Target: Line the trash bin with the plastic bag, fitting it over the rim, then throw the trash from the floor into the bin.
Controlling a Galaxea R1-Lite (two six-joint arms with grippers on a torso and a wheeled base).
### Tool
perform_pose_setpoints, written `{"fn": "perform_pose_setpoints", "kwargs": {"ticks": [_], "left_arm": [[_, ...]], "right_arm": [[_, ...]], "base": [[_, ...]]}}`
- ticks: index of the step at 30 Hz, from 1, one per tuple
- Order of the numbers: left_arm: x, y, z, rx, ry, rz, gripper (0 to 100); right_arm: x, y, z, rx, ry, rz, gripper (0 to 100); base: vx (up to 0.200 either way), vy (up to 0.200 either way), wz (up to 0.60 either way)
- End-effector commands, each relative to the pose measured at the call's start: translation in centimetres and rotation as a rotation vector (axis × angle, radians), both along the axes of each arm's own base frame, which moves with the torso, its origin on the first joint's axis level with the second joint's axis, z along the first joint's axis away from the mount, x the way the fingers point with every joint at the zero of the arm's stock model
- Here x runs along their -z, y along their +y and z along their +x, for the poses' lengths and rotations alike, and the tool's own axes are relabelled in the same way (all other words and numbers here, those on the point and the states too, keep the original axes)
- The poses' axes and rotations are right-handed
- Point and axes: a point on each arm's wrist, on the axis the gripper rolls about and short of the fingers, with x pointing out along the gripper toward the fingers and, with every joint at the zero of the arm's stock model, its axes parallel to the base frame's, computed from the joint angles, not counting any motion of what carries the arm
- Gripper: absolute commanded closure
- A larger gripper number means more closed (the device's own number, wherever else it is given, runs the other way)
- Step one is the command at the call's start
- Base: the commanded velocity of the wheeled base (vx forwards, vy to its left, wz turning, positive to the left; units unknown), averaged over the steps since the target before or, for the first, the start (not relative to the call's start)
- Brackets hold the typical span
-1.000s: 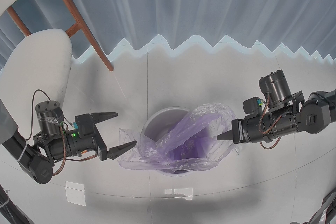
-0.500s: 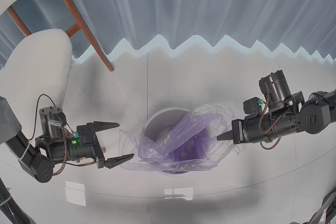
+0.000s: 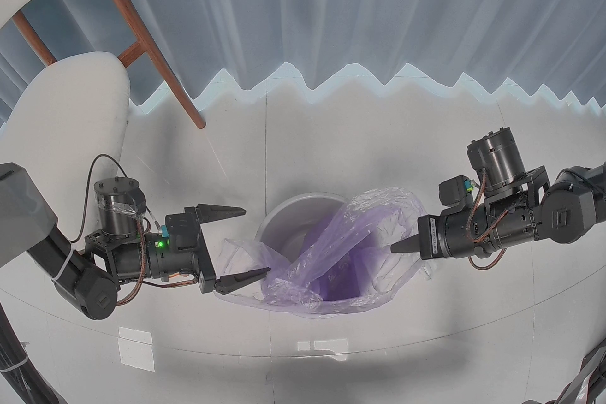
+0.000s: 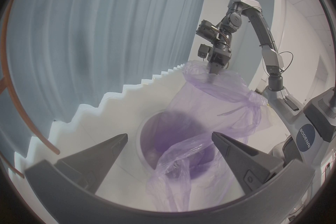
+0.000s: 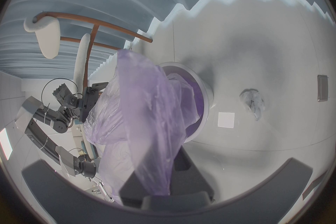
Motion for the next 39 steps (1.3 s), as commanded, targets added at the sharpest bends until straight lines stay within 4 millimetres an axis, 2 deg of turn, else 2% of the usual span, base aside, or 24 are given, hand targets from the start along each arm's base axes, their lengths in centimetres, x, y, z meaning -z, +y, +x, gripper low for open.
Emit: {"fn": "perform_pose_setpoints", "kwargs": {"ticks": [1,4,10,15,18,23,26,33,34,39], "left_arm": [[1.5,-0.4,-0.4,0.015,0.052,0.019,0],[2.0,0.1,-0.5,0.005,0.06,0.033,0],[1.8,2.1,-0.1,-0.059,0.052,0.035,0],[2.7,3.2,-1.4,-0.035,0.093,0.059,0],[3.0,3.0,-1.2,-0.034,0.109,0.059,0],[4.1,3.0,0.4,-0.051,0.137,0.055,0],[4.4,2.2,1.4,-0.062,0.161,0.029,0],[4.7,0.0,1.2,-0.052,0.187,0.026,0],[4.9,0.0,1.2,-0.056,0.192,0.027,100],[4.7,0.4,1.0,-0.081,0.207,-0.005,100]], "right_arm": [[0.0,0.0,-0.1,0.002,0.002,0.002,100],[0.0,0.0,-0.1,0.002,0.003,0.003,100],[0.0,0.0,0.0,0.002,0.003,0.003,100],[0.2,0.1,0.0,-0.001,0.006,0.0,100],[0.2,0.3,-0.1,-0.009,0.007,0.001,100],[0.1,0.4,-0.3,-0.012,0.005,0.001,100],[0.0,0.4,-0.3,-0.012,0.003,0.002,100],[0.1,0.2,-0.3,-0.007,0.006,0.001,100],[0.2,0.3,-0.3,-0.008,0.01,-0.001,100],[0.2,0.2,-0.4,-0.007,0.01,-0.001,100]], "base": [[0.0,0.0,0.0],[0.0,0.0,0.0],[0.0,0.0,0.0],[0.0,0.0,0.0],[0.0,0.0,0.0],[0.0,0.0,0.0],[0.0,0.0,0.0],[0.0,0.0,0.0],[0.0,0.0,0.0],[0.0,0.0,0.0]]}}
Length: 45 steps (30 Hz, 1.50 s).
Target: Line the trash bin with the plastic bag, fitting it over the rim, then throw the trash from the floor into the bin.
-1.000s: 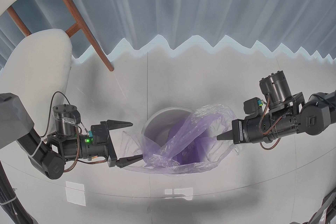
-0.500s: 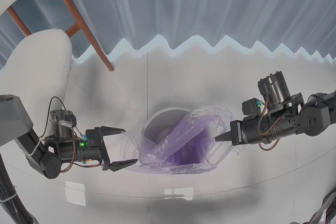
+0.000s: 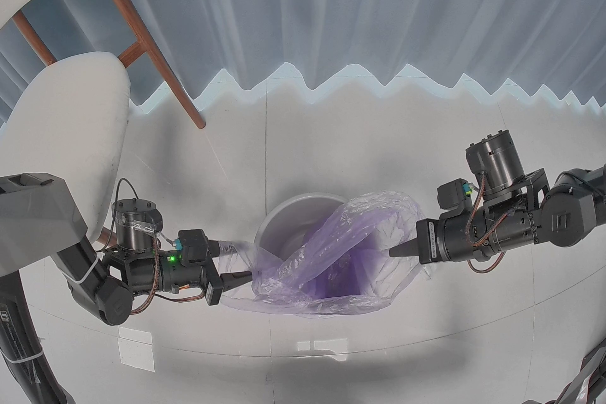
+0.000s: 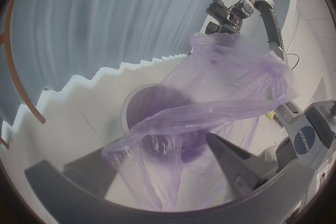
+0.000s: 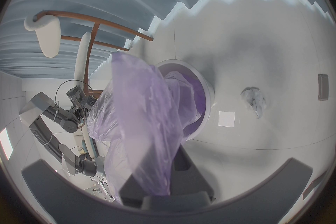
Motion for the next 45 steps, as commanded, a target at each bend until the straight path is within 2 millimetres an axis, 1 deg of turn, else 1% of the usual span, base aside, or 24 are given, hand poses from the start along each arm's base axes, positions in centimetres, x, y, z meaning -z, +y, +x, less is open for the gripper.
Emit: {"fn": "perform_pose_setpoints", "kwargs": {"ticks": [1,3,6,7,8,10,15,19,20,21,23,27,29,33,34,35,36,38,40,41,43,44,45], "left_arm": [[0.1,0.5,-0.4,-0.022,0.031,-0.011,100],[-1.0,1.5,-1.4,-0.057,0.043,-0.042,100],[-1.9,1.8,-3.0,-0.079,0.1,-0.095,100],[-1.9,1.8,-3.0,-0.079,0.1,-0.095,100],[-2.7,1.9,-4.4,-0.096,0.151,-0.153,100],[-3.3,1.8,-5.7,-0.119,0.2,-0.202,100],[-3.4,1.2,-7.9,-0.221,0.29,-0.26,100],[-3.7,0.2,-9.3,-0.3,0.388,-0.354,100],[-3.8,0.1,-9.3,-0.309,0.393,-0.363,100],[-4.3,-0.5,-9.4,-0.357,0.417,-0.43,100],[-4.7,-1.1,-9.4,-0.403,0.426,-0.499,100],[-4.9,-1.2,-8.8,-0.503,0.389,-0.551,100],[-4.7,-1.1,-8.7,-0.516,0.396,-0.554,100],[-5.3,-1.6,-8.8,-0.501,0.453,-0.629,100],[-5.8,-2.1,-9.0,-0.481,0.473,-0.658,100],[-5.9,-2.2,-9.0,-0.477,0.475,-0.662,100],[-6.4,-2.6,-9.3,-0.456,0.491,-0.683,100],[-6.5,-2.8,-9.3,-0.449,0.498,-0.679,100],[-6.9,-3.3,-9.0,-0.441,0.506,-0.675,100],[-7.4,-3.6,-8.3,-0.448,0.506,-0.681,100],[-8.0,-4.0,-7.6,-0.453,0.516,-0.69,100],[-8.0,-4.0,-7.6,-0.453,0.516,-0.69,100],[-8.7,-4.4,-7.1,-0.46,0.536,-0.695,100]], "right_arm": [[0.0,-0.1,-0.1,0.002,0.002,-0.001,100],[0.0,-0.2,-0.1,0.005,0.002,-0.001,100],[-0.1,-0.3,-0.2,0.008,-0.002,0.003,100],[-0.1,-0.3,-0.2,0.008,-0.002,0.003,100],[-0.2,-0.5,-0.5,0.008,-0.002,0.003,100],[-0.2,-0.7,-0.9,0.006,-0.002,0.001,100],[-0.1,-1.2,-1.6,0.008,0.003,-0.004,100],[-0.7,-1.2,-1.8,0.003,-0.014,0.012,100],[-0.7,-1.2,-1.8,0.003,-0.014,0.012,100],[-0.7,-1.1,-1.9,-0.003,-0.014,0.012,100],[-0.6,-1.0,-1.9,-0.003,-0.011,0.012,100],[-0.4,-1.1,-2.0,0.0,-0.001,0.008,100],[-0.4,-1.1,-2.0,0.001,-0.002,0.008,100],[-0.6,-1.1,-2.1,-0.003,-0.01,0.011,100],[-0.9,-1.1,-2.2,-0.007,-0.019,0.012,100],[-0.9,-1.1,-2.2,-0.007,-0.02,0.013,100],[-1.4,-1.2,-2.4,-0.011,-0.036,0.021,100],[-1.6,-1.2,-2.4,-0.011,-0.039,0.027,100],[-1.8,-1.1,-2.2,-0.016,-0.041,0.04,100],[-2.3,-1.1,-1.8,-0.021,-0.046,0.056,100],[-3.0,-0.9,-1.4,-0.018,-0.061,0.073,100],[-3.0,-0.9,-1.4,-0.018,-0.061,0.073,100],[-3.6,-0.8,-0.8,-0.004,-0.055,0.084,100]], "base": [[0.0,0.0,0.0],[0.0,0.0,0.0],[0.0,0.0,0.0],[0.0,0.0,0.0],[0.0,0.0,0.0],[0.0,0.0,0.0],[0.0,0.0,0.0],[0.0,0.0,0.0],[0.0,0.0,0.0],[0.0,0.0,0.0],[0.0,0.0,0.0],[0.0,0.0,0.0],[0.0,0.0,0.0],[0.0,0.0,0.0],[0.0,0.0,0.0],[0.0,0.0,0.0],[0.0,0.0,0.0],[0.0,0.0,0.0],[0.0,0.0,0.0],[0.0,0.0,0.0],[0.0,0.0,0.0],[0.0,0.0,0.0],[0.0,0.0,0.0]]}}
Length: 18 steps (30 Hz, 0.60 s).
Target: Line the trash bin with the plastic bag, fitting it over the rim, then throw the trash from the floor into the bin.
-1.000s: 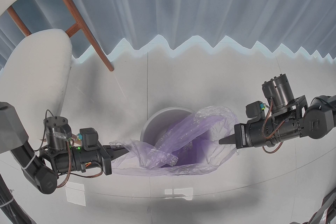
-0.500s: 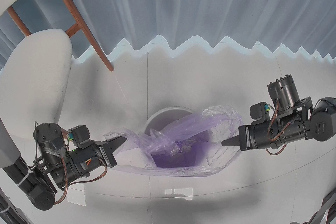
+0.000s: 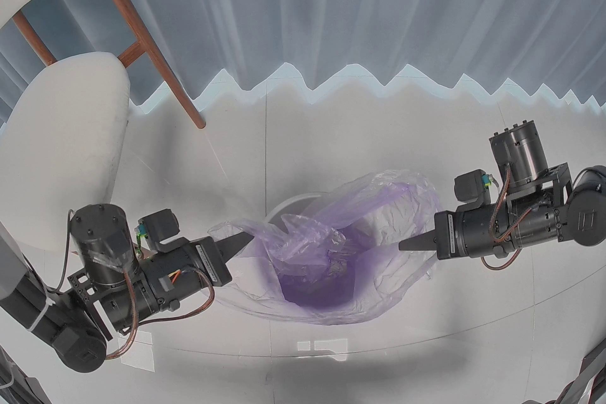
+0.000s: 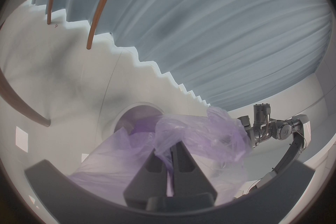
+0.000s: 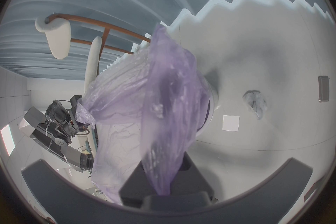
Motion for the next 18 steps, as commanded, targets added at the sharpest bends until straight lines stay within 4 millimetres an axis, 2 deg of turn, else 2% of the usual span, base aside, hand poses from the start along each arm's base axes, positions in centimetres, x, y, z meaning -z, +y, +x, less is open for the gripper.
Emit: {"fn": "perform_pose_setpoints", "kwargs": {"ticks": [1,6,10,18], "left_arm": [[-2.6,-1.1,1.4,-0.004,-0.006,-0.04,100],[-4.2,-1.4,2.2,-0.07,0.083,-0.036,100],[-4.6,-1.4,2.8,-0.149,0.137,-0.061,100],[-5.0,-0.9,4.1,-0.266,0.243,-0.082,100]], "right_arm": [[-1.9,0.4,1.5,0.022,-0.013,0.041,100],[-3.1,0.7,3.3,0.04,0.021,0.074,100],[-3.3,1.1,5.2,0.065,0.023,0.086,100],[-2.4,2.6,9.2,0.078,0.017,0.094,100]], "base": [[0.0,0.0,0.0],[0.0,0.0,0.0],[0.0,0.0,0.0],[0.0,0.0,0.0]]}}
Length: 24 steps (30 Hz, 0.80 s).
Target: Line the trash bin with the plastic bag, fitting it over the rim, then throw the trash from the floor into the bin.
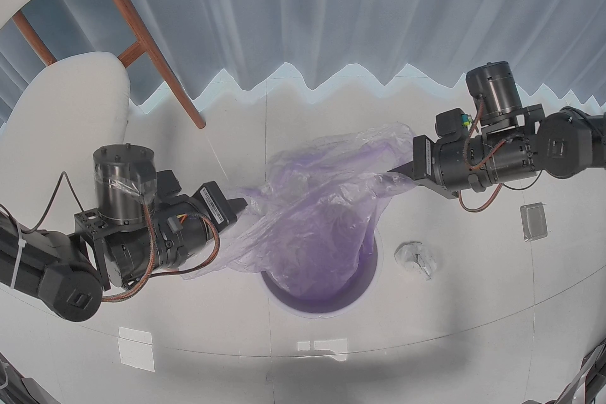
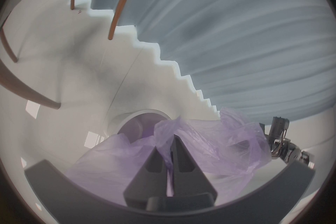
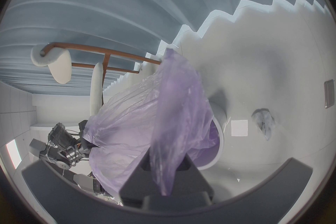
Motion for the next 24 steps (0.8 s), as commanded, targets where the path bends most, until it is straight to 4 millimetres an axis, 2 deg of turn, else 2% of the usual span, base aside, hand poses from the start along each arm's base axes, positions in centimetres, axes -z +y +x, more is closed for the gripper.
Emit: {"fn": "perform_pose_setpoints", "kwargs": {"ticks": [1,6,13,19,23,24], "left_arm": [[-1.0,0.3,1.0,-0.082,0.01,-0.005,100],[-0.8,0.7,2.2,-0.151,0.075,-0.027,100],[1.3,1.6,5.1,-0.23,0.134,-0.02,100],[4.8,0.5,8.1,-0.293,0.193,0.014,100],[5.1,-0.1,8.9,-0.294,0.2,-0.001,100],[5.8,-0.3,9.2,-0.294,0.215,0.003,100]], "right_arm": [[2.2,1.2,3.3,0.011,0.035,-0.014,100],[3.3,1.3,5.9,0.037,0.033,-0.014,100],[4.6,0.1,9.8,0.096,0.02,-0.008,100],[6.2,-1.3,13.1,0.15,0.013,-0.002,100],[6.9,-1.8,13.9,0.165,0.014,-0.002,100],[7.1,-1.9,14.0,0.165,0.018,-0.004,100]], "base": [[0.0,0.0,0.0],[0.0,0.0,0.0],[0.0,0.0,0.0],[0.0,0.0,0.0],[0.0,0.0,0.0],[0.0,0.0,0.0]]}}
